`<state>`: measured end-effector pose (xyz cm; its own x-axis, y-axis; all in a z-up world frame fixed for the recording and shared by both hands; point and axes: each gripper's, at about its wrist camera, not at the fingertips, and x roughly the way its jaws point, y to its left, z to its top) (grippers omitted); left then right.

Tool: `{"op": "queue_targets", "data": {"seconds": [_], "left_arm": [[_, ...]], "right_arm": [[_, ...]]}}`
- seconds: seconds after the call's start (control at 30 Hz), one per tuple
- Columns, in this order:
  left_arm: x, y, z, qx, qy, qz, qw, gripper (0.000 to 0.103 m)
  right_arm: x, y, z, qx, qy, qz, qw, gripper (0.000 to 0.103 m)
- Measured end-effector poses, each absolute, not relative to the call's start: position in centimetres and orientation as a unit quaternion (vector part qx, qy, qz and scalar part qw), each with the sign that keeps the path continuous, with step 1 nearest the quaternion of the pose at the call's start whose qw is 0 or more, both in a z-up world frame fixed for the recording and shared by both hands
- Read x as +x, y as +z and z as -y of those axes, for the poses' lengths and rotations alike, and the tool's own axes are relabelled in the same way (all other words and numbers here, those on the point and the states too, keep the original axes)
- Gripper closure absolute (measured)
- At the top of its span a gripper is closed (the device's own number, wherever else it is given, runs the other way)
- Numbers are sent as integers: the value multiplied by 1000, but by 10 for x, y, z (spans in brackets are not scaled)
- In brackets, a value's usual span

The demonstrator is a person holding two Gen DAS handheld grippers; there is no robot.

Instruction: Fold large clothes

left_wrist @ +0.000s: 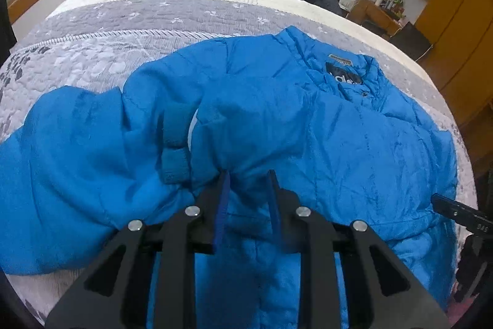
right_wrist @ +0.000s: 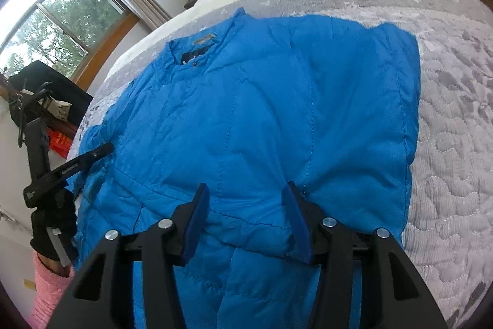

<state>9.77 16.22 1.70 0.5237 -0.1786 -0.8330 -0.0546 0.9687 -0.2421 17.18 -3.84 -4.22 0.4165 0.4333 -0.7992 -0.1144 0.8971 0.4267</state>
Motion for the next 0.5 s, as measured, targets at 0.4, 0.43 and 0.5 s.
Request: {"op": "queue_targets", "data": {"seconds": [0.4,0.43,0.5], "left_arm": [[-32,44,-283,-167,33,-446,879,44],[-46,38,-303,-187,48,-451,872,44],[-65,30,-333,-219,70,-453,861,44]], "right_arm": [[129,4,-33,83,241,-487,835,42],[127,3,-40,77,249,-491,832,42],[124,-3,-57,66,261,-502,822,42]]}}
